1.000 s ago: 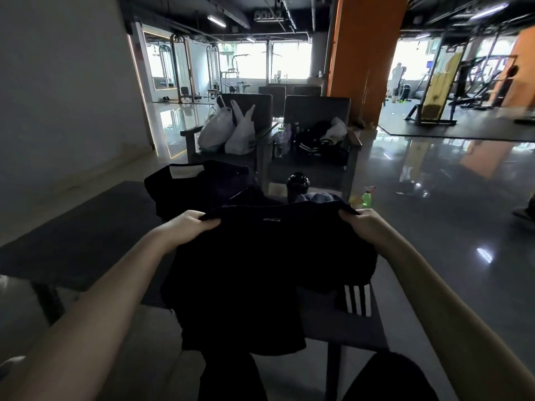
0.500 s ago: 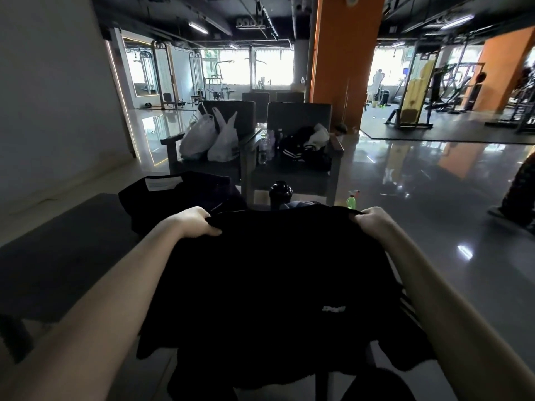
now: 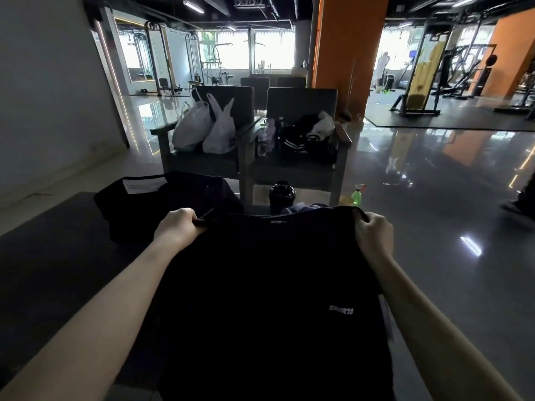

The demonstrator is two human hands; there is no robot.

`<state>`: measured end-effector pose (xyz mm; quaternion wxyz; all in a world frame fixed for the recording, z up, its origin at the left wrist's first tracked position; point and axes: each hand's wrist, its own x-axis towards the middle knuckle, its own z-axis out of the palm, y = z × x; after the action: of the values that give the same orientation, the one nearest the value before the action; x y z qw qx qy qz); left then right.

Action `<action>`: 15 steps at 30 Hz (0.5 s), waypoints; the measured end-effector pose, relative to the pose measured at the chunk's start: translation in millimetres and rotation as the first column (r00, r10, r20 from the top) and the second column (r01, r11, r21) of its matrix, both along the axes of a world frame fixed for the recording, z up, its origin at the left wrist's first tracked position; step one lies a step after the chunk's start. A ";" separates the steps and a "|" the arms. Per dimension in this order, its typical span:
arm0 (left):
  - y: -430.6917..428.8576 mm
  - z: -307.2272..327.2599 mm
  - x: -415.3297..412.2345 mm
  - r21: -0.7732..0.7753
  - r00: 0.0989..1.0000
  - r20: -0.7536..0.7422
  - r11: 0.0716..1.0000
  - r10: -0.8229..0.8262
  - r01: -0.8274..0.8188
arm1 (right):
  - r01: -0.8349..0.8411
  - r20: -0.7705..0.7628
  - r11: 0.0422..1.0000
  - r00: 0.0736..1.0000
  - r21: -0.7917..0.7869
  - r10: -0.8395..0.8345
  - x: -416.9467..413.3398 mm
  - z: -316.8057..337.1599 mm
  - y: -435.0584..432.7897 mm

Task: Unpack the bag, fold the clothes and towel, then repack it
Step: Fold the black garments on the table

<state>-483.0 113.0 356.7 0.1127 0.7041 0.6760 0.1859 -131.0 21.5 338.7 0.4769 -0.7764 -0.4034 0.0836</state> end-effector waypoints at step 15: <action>151.1 -35.6 72.8 0.157 0.972 -0.168 0.978 0.164 -0.138 | 0.132 0.167 0.990 0.978 -0.046 -0.123 27.3 -34.0 154.8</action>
<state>-410.2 264.1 321.1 -0.0147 0.6707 0.7200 0.1778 -103.6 176.3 304.8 0.4241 -0.8183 -0.3880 0.0004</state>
